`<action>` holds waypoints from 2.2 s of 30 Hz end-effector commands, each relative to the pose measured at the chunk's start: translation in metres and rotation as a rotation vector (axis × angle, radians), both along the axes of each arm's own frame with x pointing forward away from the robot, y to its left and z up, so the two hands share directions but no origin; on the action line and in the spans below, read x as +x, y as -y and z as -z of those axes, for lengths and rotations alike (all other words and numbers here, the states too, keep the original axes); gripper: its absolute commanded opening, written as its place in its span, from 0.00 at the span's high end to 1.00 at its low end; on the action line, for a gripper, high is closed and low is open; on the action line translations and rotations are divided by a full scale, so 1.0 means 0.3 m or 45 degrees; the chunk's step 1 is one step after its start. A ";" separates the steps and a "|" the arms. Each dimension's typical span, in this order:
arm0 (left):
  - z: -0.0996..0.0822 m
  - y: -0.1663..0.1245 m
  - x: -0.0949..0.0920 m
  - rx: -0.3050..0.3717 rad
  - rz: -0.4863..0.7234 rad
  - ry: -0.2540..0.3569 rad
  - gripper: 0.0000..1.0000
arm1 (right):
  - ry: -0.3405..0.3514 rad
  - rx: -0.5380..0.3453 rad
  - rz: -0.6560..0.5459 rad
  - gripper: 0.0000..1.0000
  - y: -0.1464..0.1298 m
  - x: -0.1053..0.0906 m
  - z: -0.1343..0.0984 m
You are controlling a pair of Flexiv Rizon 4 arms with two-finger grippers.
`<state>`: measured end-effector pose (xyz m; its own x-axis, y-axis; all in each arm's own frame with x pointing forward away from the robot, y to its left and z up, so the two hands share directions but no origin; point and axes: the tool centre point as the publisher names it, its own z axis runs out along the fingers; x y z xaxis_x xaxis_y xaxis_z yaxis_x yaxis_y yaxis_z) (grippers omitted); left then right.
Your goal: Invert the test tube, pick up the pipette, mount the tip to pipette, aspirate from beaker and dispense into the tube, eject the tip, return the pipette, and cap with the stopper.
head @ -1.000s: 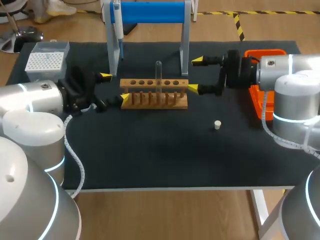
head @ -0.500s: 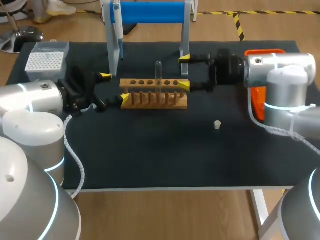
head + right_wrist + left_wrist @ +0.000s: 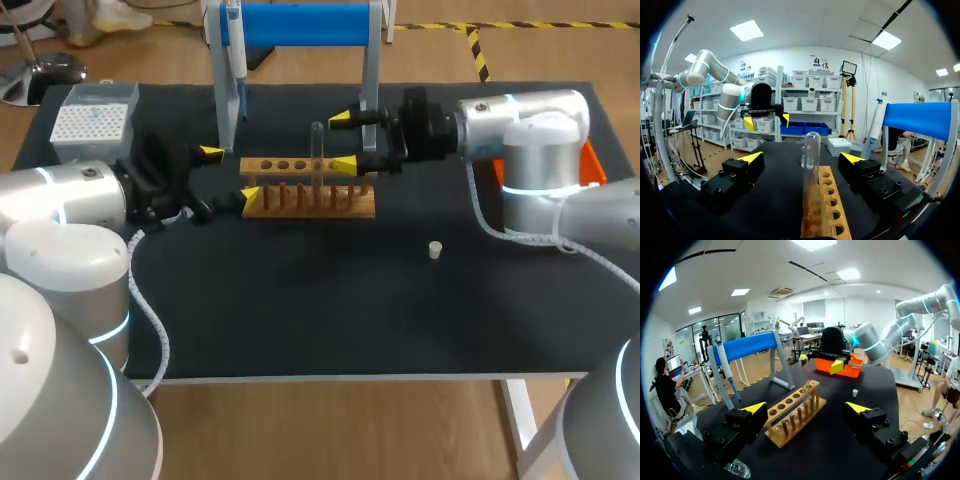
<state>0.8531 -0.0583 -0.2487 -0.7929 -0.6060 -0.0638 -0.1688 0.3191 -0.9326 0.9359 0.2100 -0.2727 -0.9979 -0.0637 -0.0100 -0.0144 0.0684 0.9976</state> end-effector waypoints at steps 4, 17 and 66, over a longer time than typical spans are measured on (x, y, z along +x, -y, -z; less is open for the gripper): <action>0.007 -0.008 -0.004 -0.009 0.004 0.008 0.00 | -0.019 -0.006 -0.088 0.00 -0.031 0.037 0.022; 0.007 -0.008 -0.004 -0.009 0.004 0.008 0.00 | -0.054 0.030 -0.110 0.00 -0.070 0.056 0.025; 0.007 -0.008 -0.004 -0.009 0.004 0.008 0.00 | -0.070 0.062 -0.084 1.00 -0.111 0.034 0.021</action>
<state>0.8532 -0.0582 -0.2488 -0.7929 -0.6060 -0.0638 -0.1688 0.3190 -0.9326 0.9472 0.2435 -0.2795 -0.9904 -0.1316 0.0416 0.0391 0.0215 0.9990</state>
